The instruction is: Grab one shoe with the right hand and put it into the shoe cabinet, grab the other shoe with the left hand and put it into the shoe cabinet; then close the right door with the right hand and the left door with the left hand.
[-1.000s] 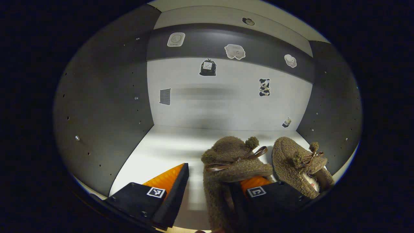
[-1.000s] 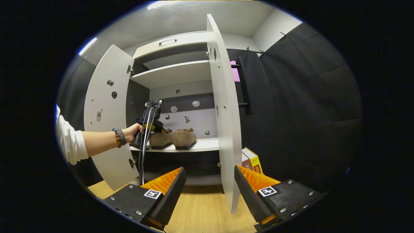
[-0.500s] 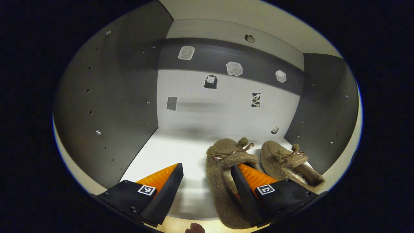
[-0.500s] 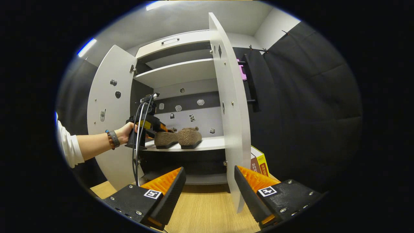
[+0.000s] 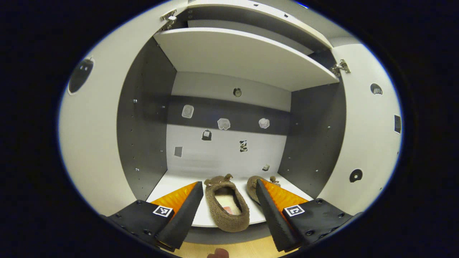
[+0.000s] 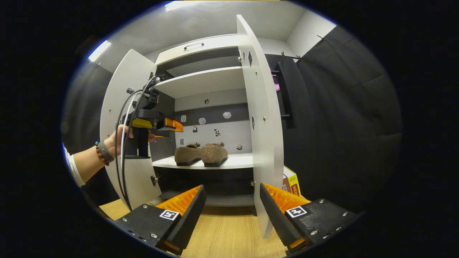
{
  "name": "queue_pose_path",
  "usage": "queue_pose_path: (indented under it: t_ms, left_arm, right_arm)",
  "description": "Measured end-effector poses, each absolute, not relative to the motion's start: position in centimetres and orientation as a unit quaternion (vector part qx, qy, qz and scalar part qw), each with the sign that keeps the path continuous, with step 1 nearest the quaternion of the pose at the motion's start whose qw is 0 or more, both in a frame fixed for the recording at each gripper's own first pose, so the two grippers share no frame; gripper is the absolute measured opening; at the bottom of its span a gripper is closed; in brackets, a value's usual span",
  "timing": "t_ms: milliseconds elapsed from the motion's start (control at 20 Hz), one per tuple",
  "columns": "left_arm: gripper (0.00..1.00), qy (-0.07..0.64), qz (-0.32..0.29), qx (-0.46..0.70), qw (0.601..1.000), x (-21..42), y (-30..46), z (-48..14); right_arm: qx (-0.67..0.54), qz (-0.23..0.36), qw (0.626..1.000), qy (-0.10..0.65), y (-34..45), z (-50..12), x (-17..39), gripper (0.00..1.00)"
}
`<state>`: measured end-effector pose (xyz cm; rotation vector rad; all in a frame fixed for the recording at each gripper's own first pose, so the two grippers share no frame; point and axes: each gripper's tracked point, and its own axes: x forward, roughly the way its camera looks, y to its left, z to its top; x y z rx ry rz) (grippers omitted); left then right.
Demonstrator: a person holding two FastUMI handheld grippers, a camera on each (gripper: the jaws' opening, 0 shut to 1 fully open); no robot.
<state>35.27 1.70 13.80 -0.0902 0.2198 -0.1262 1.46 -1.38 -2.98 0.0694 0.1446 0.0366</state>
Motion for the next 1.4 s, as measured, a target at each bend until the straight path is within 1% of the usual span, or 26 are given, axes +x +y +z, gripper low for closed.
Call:
queue_pose_path:
  t_ms: [150,200,250,350,400,500,550,750,950,1200,1400]
  left_arm:
    - [0.97,0.069,-0.059,-0.035,0.995,31.6,1.8,16.0]
    - [0.94,0.062,-0.059,-0.035,0.996,30.3,1.8,16.3]
    - [0.94,0.056,-0.059,-0.037,0.996,28.9,1.7,16.3]
    - [0.99,0.042,-0.057,-0.041,0.997,26.4,1.9,16.3]
    - [0.94,0.032,-0.053,-0.042,0.997,25.3,2.1,16.2]
    - [0.94,0.011,-0.042,-0.042,0.998,23.0,2.6,16.0]
    - [0.97,0.012,-0.039,-0.040,0.998,21.7,2.7,15.4]
    - [0.97,0.031,-0.021,-0.044,0.998,17.1,3.3,12.1]
    - [0.96,0.034,-0.005,-0.023,0.999,14.8,4.2,9.4]
    - [0.97,0.031,0.008,-0.013,0.999,12.8,4.4,7.6]
    - [0.97,0.022,0.004,0.011,1.000,11.7,3.6,7.2]
  right_arm:
    - [0.037,0.028,0.997,0.067,-1.0,-2.6,2.0,0.93]
    - [0.039,0.032,0.997,0.066,-0.8,-2.5,2.1,0.93]
    - [0.040,0.036,0.996,0.064,-0.5,-2.4,2.3,0.93]
    - [0.042,0.046,0.996,0.057,0.1,-2.1,2.8,0.93]
    - [0.043,0.052,0.996,0.055,0.5,-2.0,3.0,0.92]
    - [0.045,0.061,0.996,0.051,1.3,-1.8,3.3,0.93]
    - [0.046,0.064,0.996,0.050,1.6,-1.8,3.5,0.93]
    - [0.048,0.069,0.995,0.050,2.5,-1.9,3.4,0.93]
    - [0.046,0.069,0.995,0.057,3.1,-2.5,2.7,0.92]
    - [0.044,0.064,0.997,0.019,0.9,2.3,1.8,0.93]
    - [0.011,0.017,1.000,0.000,-5.6,7.1,0.6,0.93]
